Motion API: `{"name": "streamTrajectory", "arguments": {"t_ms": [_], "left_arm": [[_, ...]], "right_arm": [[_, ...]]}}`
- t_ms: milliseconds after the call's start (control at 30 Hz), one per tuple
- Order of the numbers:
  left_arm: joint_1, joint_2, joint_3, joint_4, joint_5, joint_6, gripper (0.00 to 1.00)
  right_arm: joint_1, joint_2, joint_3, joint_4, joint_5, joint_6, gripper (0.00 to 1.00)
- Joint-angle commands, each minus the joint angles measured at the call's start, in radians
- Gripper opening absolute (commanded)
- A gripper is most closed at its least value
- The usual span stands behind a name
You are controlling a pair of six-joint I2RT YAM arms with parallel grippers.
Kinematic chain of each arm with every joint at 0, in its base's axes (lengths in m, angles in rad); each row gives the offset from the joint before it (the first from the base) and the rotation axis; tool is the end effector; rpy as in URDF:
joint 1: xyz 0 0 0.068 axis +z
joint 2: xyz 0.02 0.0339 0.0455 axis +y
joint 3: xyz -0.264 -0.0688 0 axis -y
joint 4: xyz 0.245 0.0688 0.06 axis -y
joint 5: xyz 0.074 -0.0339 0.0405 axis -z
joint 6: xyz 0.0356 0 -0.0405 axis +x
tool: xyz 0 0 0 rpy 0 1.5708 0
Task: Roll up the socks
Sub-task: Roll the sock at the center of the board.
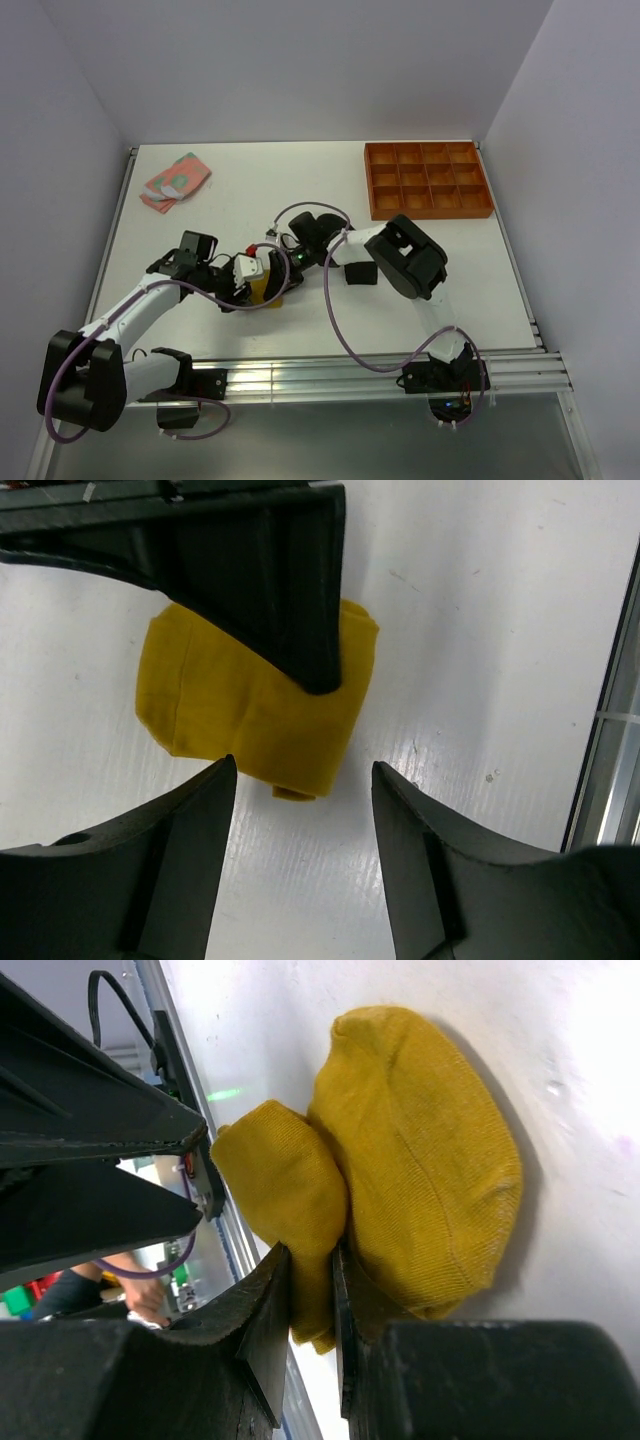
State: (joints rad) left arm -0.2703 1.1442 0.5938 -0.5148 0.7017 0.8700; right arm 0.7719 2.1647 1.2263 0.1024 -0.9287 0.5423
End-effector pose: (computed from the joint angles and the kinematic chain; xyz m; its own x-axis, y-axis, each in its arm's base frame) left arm 0.1866 -0.0755 0.1883 -0.1575 0.6494 -0.7440 0.9702 0.2422 0.0060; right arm 0.2846 0.3168 0.0994 -0.8696 -0.4151 -0.2676 -0.4129 0.3139 0.8550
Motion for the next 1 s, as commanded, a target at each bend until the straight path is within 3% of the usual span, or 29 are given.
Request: {"name": "streamTrajectory", "arguments": {"t_ms": [0,633,967], "left_arm": [[-0.02,-0.008,-0.018,0.044,0.015,0.037,0.63],[-0.165,0.006,-0.104,0.28,-0.062,-0.025,0.65],[-0.196,0.107,-0.092,0.348,-0.087,-0.055,0.63]], "right_arm": [[-0.033,0.086,-0.025,-0.168,0.15,-0.064,0.12],[-0.062,0.135,0.047,-0.285,0.16,-0.094,0.11],[-0.072,0.133,0.059,-0.336,0.171,-0.122,0.11]]}}
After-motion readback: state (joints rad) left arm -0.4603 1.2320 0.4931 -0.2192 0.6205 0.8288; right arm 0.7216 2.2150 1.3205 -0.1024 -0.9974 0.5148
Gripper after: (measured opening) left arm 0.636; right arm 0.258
